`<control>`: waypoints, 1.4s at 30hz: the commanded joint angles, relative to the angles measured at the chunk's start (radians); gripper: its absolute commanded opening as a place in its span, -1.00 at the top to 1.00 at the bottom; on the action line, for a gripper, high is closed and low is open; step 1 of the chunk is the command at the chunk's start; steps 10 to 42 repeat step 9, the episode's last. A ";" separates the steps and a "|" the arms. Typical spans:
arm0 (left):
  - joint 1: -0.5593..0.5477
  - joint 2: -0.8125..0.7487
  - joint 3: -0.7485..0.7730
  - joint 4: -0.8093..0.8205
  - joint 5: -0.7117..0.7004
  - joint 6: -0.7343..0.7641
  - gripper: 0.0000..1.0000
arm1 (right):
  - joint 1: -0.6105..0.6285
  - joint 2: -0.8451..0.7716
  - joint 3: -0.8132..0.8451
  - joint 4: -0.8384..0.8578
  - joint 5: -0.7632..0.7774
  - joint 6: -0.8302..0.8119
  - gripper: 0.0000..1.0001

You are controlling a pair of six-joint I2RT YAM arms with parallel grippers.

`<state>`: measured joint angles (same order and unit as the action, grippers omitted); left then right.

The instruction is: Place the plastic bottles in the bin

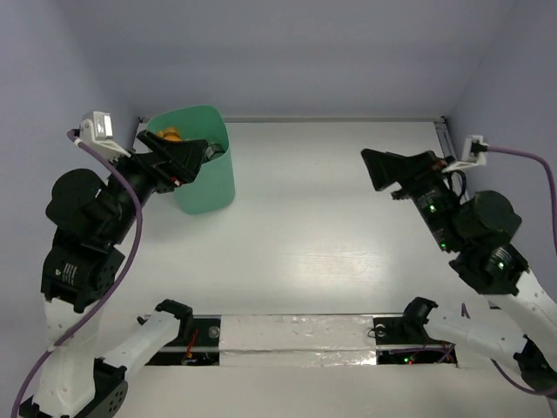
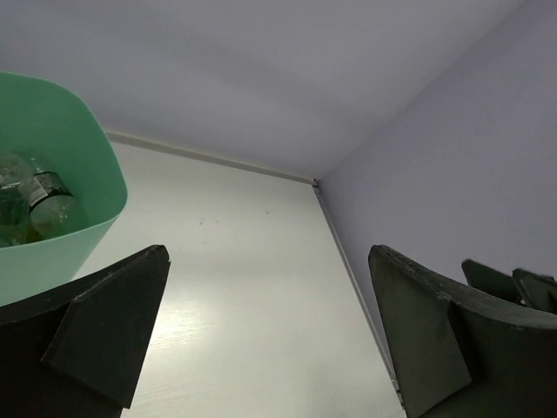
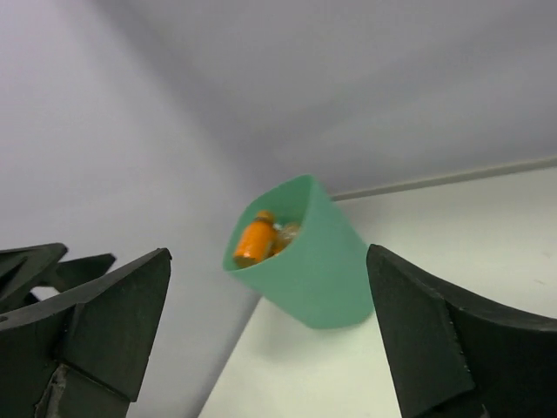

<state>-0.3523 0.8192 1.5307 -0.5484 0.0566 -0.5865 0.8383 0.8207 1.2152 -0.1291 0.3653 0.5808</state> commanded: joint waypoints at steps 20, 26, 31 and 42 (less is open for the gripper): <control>-0.005 0.048 -0.072 0.198 0.101 -0.100 -0.98 | -0.004 -0.279 -0.062 -0.262 0.319 -0.042 -0.99; -0.005 0.048 -0.072 0.198 0.101 -0.100 -0.98 | -0.004 -0.279 -0.062 -0.262 0.319 -0.042 -0.99; -0.005 0.048 -0.072 0.198 0.101 -0.100 -0.98 | -0.004 -0.279 -0.062 -0.262 0.319 -0.042 -0.99; -0.005 0.048 -0.072 0.198 0.101 -0.100 -0.98 | -0.004 -0.279 -0.062 -0.262 0.319 -0.042 -0.99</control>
